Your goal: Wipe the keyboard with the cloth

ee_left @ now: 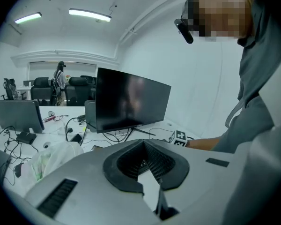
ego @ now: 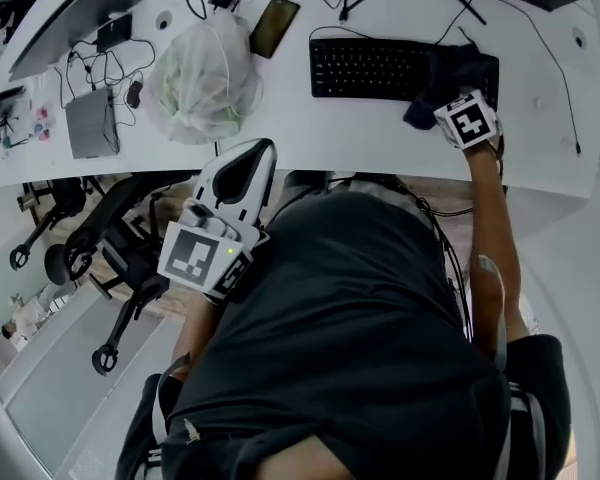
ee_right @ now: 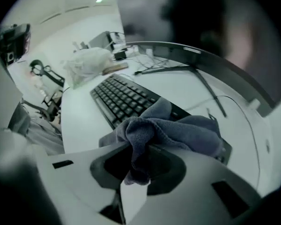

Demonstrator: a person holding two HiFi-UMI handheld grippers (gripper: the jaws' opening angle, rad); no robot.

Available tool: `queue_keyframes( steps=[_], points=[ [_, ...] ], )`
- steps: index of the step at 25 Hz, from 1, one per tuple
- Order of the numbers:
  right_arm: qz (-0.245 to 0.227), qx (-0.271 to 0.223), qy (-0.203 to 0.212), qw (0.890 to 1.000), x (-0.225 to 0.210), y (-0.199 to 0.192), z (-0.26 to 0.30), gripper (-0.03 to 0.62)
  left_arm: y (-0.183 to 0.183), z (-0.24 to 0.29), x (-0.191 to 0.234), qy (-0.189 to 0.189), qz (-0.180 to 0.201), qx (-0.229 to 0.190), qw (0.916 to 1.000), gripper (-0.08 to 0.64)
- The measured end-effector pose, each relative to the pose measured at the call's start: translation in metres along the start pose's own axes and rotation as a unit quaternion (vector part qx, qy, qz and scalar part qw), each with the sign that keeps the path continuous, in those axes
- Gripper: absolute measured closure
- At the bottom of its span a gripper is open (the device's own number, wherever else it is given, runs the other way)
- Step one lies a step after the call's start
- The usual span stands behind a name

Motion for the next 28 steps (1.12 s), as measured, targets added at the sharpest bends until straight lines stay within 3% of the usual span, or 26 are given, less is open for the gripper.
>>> queue_keyframes(
  steps=[2,5,9,12,16,19,22,26,28],
  points=[
    [-0.019,0.009,0.014,1.000,0.014,0.007,0.018,0.523,0.001,0.002,-0.005,-0.007,0.003,0.006,1.0000,0.558],
    [0.046,-0.016,-0.005,0.999,-0.007,-0.003,0.006,0.523,0.002,0.001,-0.009,-0.011,0.009,0.002,0.9999,0.558],
    [0.119,0.013,-0.107,0.987,-0.072,-0.060,-0.045,0.523,-0.001,-0.004,-0.006,-0.004,-0.002,0.001,1.0000,0.558],
    [0.123,0.033,-0.170,0.977,-0.101,-0.075,-0.069,0.523,-0.004,-0.007,-0.002,-0.001,-0.003,0.000,1.0000,0.558],
    [0.096,-0.027,-0.148,0.984,-0.105,-0.026,-0.049,0.523,-0.005,-0.007,-0.003,0.001,-0.005,0.001,1.0000,0.558],
    [0.099,-0.021,-0.137,0.985,-0.117,-0.007,-0.022,0.522,-0.004,-0.003,-0.006,-0.008,0.003,0.005,0.9999,0.558],
    [0.107,-0.003,-0.130,0.986,-0.099,-0.025,-0.030,0.523,-0.003,-0.005,-0.004,-0.001,0.003,0.005,1.0000,0.558],
    [0.137,0.040,-0.095,0.985,-0.052,-0.082,-0.049,0.523,-0.007,-0.008,0.007,0.014,-0.015,0.004,0.9998,0.558],
    [0.141,0.033,-0.096,0.985,-0.054,-0.083,-0.055,0.523,-0.009,-0.005,0.006,0.009,-0.013,0.005,0.9999,0.558]
  ],
)
Point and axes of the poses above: the fingertips, and each gripper's own axes: z forward along the fingers, x to its left, y out of its top, the point moved 7 cm from there along -z, backward along the fingers, and after that the axes turned 15 degrees about -x, right-handed, at the moved point
